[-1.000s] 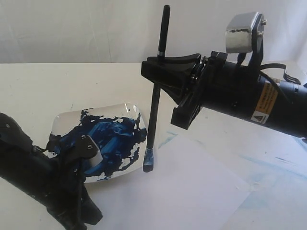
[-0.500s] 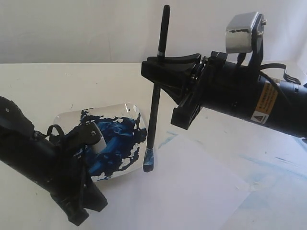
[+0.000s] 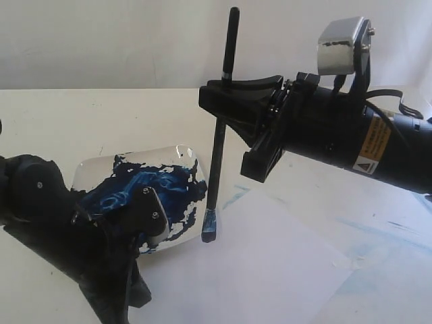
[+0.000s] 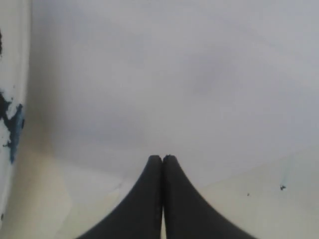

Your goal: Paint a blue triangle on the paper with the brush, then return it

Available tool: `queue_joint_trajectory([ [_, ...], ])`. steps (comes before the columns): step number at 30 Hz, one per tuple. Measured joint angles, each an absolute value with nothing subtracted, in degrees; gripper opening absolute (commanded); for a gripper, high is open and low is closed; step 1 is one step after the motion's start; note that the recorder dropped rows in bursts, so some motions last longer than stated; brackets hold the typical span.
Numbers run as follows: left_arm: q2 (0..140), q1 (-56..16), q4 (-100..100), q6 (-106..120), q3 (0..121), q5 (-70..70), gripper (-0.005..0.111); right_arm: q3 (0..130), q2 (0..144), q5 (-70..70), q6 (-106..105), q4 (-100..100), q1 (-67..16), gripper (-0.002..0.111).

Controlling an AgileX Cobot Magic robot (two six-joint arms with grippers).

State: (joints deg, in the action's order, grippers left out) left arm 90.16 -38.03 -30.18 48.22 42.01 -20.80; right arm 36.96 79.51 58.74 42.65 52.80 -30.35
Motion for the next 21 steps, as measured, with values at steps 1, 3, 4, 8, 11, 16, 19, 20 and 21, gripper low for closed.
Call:
queue_joint_trajectory([
  [1, 90.2, -38.0, -30.2, 48.1, 42.0, -20.5, 0.000, 37.0, 79.5, 58.7, 42.6, 52.8, -30.4, 0.000],
  [3, 90.2, -38.0, -30.4, 47.9, 42.0, -19.8, 0.000, 37.0, 79.5, 58.7, 42.6, 52.8, -30.4, 0.000],
  [4, 90.2, -38.0, -30.6, 47.9, 42.0, -19.4, 0.000, 37.0, 79.5, 58.7, 42.6, 52.8, -30.4, 0.000],
  [8, 91.8, -38.0, -31.7, 47.8, 42.0, -18.5, 0.000, 37.0, 79.5, 58.7, 42.6, 52.8, -30.4, 0.000],
  [11, 92.4, -38.0, -31.8, 48.0, 42.0, -18.4, 0.000, 37.0, 79.5, 58.7, 42.6, 52.8, -30.4, 0.000],
  [16, 94.0, -38.0, -31.9, 48.1, 42.1, -18.3, 0.000, 37.0, 79.5, 58.7, 42.6, 52.8, -30.4, 0.000],
  [19, 94.5, -38.0, -31.9, 48.5, 42.1, -18.3, 0.000, 37.0, 79.5, 58.7, 42.6, 52.8, -30.4, 0.000],
  [20, 94.5, -38.0, -31.9, 48.5, 42.1, -18.3, 0.000, 37.0, 79.5, 58.7, 42.6, 52.9, -30.4, 0.000],
  [21, 94.5, -38.0, -31.9, 48.5, 42.1, -18.3, 0.000, 37.0, 79.5, 58.7, 42.6, 53.2, -30.4, 0.000],
])
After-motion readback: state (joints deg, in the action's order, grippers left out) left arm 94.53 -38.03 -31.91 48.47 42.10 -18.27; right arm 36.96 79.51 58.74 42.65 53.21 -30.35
